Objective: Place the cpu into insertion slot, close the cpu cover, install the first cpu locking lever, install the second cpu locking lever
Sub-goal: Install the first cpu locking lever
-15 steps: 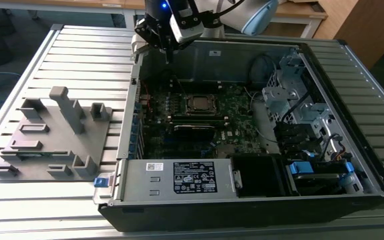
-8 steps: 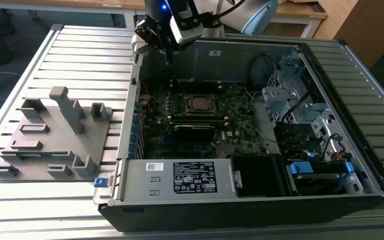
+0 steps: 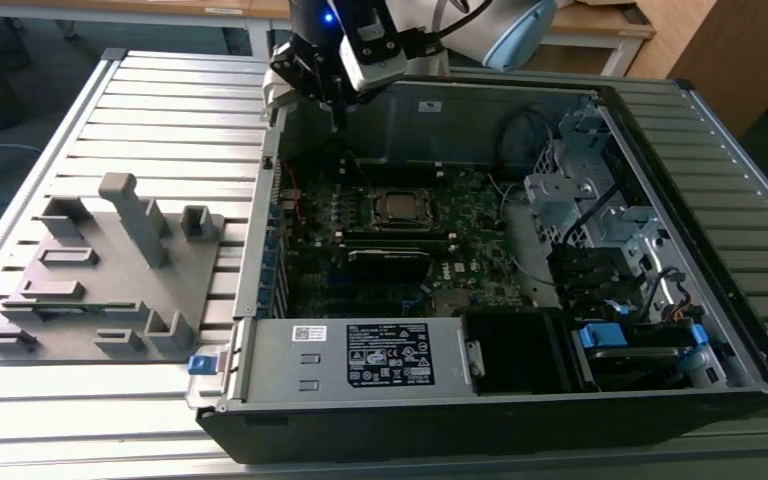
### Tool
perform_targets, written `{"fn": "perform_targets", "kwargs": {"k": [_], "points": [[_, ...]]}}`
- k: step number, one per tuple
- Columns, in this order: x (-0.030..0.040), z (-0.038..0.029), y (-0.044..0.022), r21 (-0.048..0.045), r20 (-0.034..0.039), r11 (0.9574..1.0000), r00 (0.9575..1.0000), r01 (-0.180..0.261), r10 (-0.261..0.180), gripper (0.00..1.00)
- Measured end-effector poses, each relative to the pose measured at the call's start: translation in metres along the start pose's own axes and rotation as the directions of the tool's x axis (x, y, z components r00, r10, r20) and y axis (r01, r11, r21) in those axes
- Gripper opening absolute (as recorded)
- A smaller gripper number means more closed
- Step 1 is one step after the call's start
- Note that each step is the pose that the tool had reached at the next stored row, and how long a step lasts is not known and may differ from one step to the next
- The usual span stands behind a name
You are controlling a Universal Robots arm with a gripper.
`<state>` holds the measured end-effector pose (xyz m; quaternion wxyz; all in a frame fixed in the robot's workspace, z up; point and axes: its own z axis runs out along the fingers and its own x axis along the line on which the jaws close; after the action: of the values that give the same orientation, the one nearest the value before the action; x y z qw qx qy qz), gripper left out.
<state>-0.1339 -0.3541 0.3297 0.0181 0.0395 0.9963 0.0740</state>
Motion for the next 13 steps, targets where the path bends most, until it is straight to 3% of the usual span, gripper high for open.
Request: {"fn": "perform_targets", "kwargs": {"k": [5, 13], "points": [[0.0002, 0.0054, -0.0008, 0.0001, 0.0000, 1.0000, 1.0000, 0.000, 0.000, 0.11], [0.0002, 0.0067, -0.0010, 0.0001, -0.0001, 1.0000, 1.0000, 0.000, 0.000, 0.11]]}}
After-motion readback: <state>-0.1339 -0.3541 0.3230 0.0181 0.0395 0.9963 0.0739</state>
